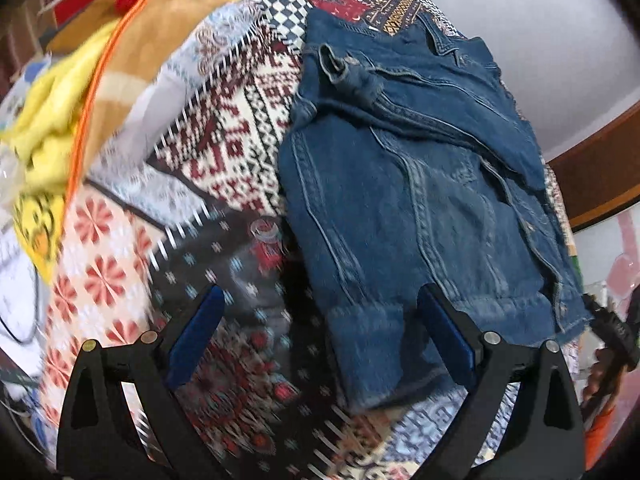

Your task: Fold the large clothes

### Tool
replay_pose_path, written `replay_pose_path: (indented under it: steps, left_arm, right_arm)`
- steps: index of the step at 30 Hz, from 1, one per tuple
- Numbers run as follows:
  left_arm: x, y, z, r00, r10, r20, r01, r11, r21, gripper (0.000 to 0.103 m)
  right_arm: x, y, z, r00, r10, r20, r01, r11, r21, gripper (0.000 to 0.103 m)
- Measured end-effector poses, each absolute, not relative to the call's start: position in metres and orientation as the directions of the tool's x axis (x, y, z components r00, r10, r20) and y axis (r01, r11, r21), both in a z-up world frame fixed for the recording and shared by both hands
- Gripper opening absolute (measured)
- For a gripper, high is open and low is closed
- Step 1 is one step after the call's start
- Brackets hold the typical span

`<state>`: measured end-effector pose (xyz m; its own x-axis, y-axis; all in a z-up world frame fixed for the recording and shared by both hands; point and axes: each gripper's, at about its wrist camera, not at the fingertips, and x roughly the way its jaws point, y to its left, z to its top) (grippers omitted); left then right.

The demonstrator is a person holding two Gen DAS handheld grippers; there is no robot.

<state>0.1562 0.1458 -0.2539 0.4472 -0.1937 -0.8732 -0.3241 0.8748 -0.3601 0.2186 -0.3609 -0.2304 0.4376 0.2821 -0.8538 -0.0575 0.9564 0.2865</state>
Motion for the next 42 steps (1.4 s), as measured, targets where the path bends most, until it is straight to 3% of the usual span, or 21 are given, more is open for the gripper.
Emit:
replay_pose_path:
  steps: [6, 8, 9, 11, 14, 16, 17, 18, 20, 33, 42]
  left_arm:
    - [0.153, 0.134, -0.259, 0.453, -0.236, -0.860, -0.323, 0.856, -0.405, 0.098]
    - [0.154, 0.132, -0.263, 0.451, -0.262, -0.853, -0.326, 0.841, -0.431, 0.095]
    - [0.155, 0.129, -0.265, 0.448, -0.286, -0.847, -0.322, 0.832, -0.451, 0.089]
    - [0.153, 0.126, -0.266, 0.447, -0.320, -0.836, -0.303, 0.825, -0.477, 0.076]
    - [0.154, 0.120, -0.260, 0.465, -0.323, -0.824, -0.256, 0.842, -0.474, 0.059]
    - [0.156, 0.117, -0.253, 0.479, -0.286, -0.830, -0.236, 0.868, -0.436, 0.040]
    - [0.158, 0.115, -0.249, 0.488, -0.282, -0.826, -0.222, 0.875, -0.430, 0.036]
    - [0.160, 0.114, -0.245, 0.502, -0.278, -0.819, -0.206, 0.881, -0.426, 0.027]
    - [0.164, 0.110, -0.234, 0.529, -0.256, -0.809, -0.174, 0.900, -0.399, 0.019]
    - [0.228, 0.124, -0.147, 0.710, -0.227, -0.666, -0.067, 0.920, -0.385, 0.015]
    - [0.307, 0.148, -0.124, 0.755, -0.164, -0.635, -0.075, 0.941, -0.331, 0.013]
  right_arm:
    - [0.205, -0.365, -0.235, 0.467, 0.318, -0.825, -0.040, 0.940, 0.339, 0.082]
    - [0.204, -0.364, -0.236, 0.472, 0.323, -0.820, -0.044, 0.938, 0.344, 0.077]
    - [0.204, -0.363, -0.235, 0.475, 0.327, -0.817, -0.047, 0.936, 0.348, 0.074]
    - [0.202, -0.362, -0.235, 0.473, 0.352, -0.807, -0.060, 0.927, 0.369, 0.056]
    - [0.202, -0.360, -0.236, 0.470, 0.385, -0.794, -0.065, 0.913, 0.404, 0.045]
    - [0.205, -0.357, -0.233, 0.488, 0.374, -0.789, -0.076, 0.918, 0.389, 0.029]
    - [0.206, -0.357, -0.231, 0.493, 0.369, -0.788, -0.081, 0.921, 0.381, 0.022]
    - [0.208, -0.356, -0.228, 0.498, 0.370, -0.784, -0.090, 0.921, 0.378, 0.020]
    - [0.212, -0.353, -0.217, 0.516, 0.380, -0.768, -0.124, 0.920, 0.372, 0.016]
    - [0.282, -0.313, -0.152, 0.626, 0.399, -0.669, -0.269, 0.917, 0.295, 0.014]
    - [0.374, -0.293, -0.110, 0.708, 0.367, -0.603, -0.286, 0.930, 0.230, 0.013]
